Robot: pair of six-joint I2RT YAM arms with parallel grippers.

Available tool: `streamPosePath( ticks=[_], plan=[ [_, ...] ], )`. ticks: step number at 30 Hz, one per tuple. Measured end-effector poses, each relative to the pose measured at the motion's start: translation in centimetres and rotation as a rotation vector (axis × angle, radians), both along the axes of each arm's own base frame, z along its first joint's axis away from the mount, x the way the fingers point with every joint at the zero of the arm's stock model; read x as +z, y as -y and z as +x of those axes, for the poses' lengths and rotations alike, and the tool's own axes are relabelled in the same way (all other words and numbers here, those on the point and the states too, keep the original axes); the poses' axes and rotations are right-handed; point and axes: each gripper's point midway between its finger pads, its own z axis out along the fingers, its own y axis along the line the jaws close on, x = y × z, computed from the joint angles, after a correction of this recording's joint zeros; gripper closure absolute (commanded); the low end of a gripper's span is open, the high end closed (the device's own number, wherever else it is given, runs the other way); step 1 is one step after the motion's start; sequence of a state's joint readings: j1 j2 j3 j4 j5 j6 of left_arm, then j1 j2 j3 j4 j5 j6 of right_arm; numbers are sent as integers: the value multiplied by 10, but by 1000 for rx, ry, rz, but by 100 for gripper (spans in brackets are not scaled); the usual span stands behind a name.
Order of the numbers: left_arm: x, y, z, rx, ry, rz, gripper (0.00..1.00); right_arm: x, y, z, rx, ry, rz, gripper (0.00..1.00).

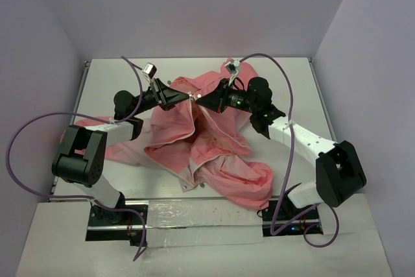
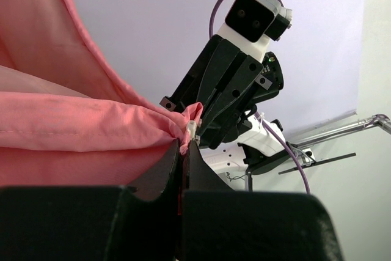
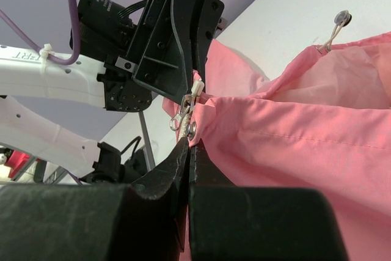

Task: Zip up the jacket

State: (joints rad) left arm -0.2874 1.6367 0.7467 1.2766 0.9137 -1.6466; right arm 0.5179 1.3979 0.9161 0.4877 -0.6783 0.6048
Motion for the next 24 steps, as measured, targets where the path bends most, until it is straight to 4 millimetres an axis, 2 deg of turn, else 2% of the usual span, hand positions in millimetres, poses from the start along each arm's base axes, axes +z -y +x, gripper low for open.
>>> streamPosePath(
  ticks=[24],
  plan=[
    [1, 0, 0, -4, -10, -4, 100, -1, -6, -8, 36, 16, -4, 100]
  ],
)
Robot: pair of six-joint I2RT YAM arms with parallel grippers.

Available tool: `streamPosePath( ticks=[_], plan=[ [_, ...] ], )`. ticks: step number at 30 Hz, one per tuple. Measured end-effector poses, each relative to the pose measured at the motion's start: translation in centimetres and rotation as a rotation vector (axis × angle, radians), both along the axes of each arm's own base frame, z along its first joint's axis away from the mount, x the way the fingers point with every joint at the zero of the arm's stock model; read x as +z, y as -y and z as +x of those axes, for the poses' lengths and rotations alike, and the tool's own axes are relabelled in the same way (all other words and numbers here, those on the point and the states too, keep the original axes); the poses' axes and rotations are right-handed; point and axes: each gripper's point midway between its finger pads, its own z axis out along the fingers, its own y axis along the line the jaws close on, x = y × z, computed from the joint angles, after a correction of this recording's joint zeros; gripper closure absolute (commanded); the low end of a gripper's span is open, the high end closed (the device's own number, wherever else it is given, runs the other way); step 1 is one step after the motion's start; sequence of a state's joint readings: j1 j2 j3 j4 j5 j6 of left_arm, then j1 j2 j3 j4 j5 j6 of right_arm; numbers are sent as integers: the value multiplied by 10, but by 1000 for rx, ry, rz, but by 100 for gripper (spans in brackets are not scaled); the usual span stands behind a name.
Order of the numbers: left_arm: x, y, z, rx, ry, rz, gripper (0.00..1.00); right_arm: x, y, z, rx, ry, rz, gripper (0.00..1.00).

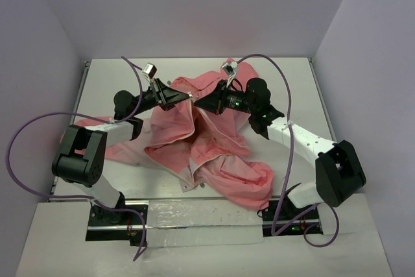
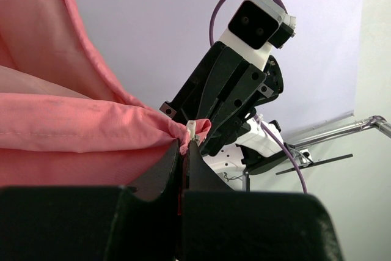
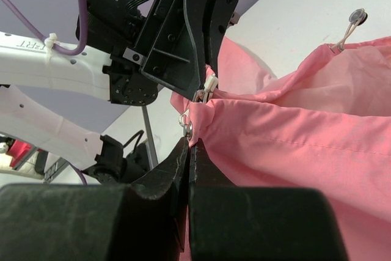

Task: Zip up the jacket

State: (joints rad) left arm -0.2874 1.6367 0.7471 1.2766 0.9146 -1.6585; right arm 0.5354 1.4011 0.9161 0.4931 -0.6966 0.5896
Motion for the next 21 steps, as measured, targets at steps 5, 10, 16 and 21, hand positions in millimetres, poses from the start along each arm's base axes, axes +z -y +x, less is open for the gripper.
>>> streamPosePath(
  ticks=[5, 10, 16, 21],
  plan=[
    [0, 0, 0, -2, -3, -1, 100, -3, 2, 0, -14, -4, -2, 100],
    [0, 0, -1, -7, -4, 0, 100, -11, 13, -1, -30, -26, 3, 100],
    [0, 1, -5, -30, -2, 7, 100, -8, 20, -1, -22, -39, 54, 100],
    [0, 1, -8, -47, 1, 11, 100, 1, 16, -5, 15, -26, 100, 100]
  ],
)
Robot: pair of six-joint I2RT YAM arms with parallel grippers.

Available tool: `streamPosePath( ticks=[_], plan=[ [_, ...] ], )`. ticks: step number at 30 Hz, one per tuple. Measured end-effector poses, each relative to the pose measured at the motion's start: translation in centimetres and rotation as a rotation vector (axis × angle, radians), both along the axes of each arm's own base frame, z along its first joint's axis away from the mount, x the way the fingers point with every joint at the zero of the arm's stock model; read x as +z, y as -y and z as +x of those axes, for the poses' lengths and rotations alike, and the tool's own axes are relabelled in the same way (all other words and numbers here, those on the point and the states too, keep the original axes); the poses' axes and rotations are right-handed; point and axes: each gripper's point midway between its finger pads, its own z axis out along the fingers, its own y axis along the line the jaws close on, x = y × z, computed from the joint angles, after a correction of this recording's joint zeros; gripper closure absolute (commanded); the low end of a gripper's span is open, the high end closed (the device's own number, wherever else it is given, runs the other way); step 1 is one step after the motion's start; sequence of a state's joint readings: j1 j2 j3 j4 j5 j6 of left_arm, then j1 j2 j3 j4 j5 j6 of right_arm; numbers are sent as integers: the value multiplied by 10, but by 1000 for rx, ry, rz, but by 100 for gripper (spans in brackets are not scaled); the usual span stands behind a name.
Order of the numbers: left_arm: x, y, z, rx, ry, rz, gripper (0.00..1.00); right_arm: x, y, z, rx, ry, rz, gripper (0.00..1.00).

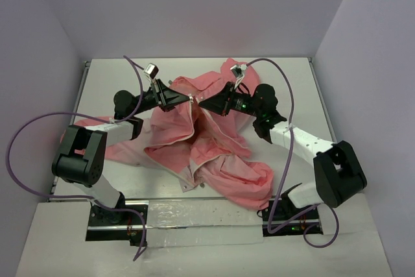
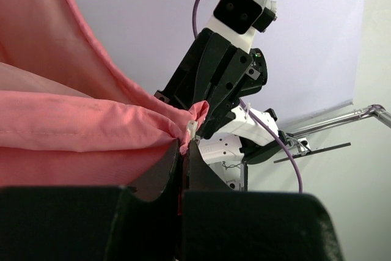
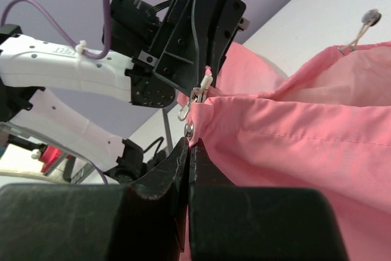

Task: Zip up the jacket

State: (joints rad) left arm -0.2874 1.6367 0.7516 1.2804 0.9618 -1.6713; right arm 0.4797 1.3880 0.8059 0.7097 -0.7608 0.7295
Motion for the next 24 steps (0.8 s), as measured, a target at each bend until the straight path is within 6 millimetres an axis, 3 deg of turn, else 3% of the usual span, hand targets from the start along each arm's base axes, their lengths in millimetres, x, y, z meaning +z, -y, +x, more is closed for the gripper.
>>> streamPosePath(
  ticks=[24],
  plan=[
    [3, 3, -3, -17, 14, 0, 100, -2, -6, -3, 62, -32, 35, 100]
  ],
)
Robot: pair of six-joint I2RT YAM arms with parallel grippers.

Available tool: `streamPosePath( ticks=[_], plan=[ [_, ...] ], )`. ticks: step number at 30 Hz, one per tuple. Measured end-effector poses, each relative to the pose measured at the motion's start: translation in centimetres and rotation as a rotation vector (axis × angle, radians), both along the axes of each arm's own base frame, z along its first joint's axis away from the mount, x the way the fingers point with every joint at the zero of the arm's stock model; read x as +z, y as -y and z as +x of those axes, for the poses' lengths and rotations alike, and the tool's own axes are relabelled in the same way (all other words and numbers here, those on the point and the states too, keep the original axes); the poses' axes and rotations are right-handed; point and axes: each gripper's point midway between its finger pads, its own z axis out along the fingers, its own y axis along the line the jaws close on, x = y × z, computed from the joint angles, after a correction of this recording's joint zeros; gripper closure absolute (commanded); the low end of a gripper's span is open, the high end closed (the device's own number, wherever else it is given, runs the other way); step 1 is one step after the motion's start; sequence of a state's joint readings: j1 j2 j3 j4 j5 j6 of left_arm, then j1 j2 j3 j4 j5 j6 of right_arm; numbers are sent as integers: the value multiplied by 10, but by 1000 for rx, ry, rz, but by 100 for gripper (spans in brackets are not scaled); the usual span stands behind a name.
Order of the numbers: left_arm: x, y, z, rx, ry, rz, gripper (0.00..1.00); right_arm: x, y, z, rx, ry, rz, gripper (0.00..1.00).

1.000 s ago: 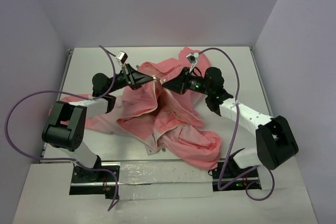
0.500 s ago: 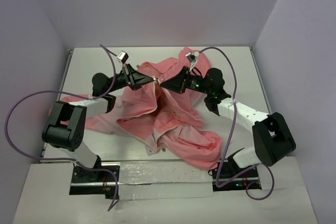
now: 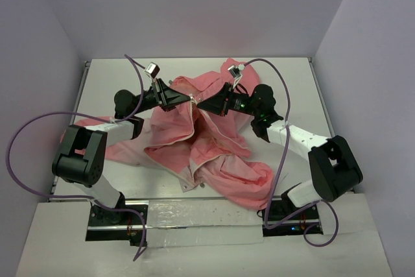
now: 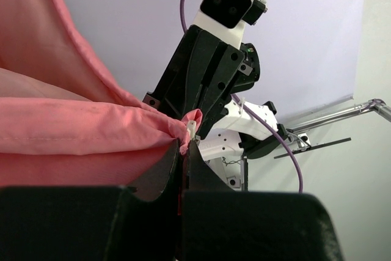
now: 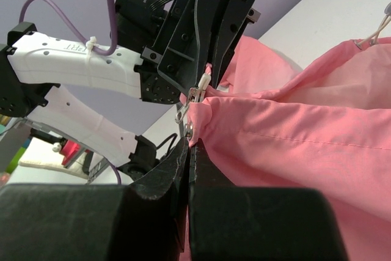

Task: Zip up the jacket

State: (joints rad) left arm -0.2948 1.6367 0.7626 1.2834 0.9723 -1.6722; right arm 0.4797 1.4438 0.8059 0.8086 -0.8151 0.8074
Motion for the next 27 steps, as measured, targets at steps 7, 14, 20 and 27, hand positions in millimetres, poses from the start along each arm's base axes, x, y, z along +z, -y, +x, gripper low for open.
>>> streamPosePath(
  ticks=[7, 14, 20, 27],
  plan=[
    [2, 2, -1, -6, 7, -2, 100, 1, 0, 0, 2, -1, 5, 100],
    [2, 2, -1, -7, 7, -2, 100, 2, 0, -1, 3, 2, 6, 100],
    [3, 2, -1, -8, 9, -2, 100, 2, 0, 0, 3, 3, 7, 100],
    [4, 4, -3, -14, 10, -3, 100, 6, -2, 3, 4, 5, 16, 100]
  ],
)
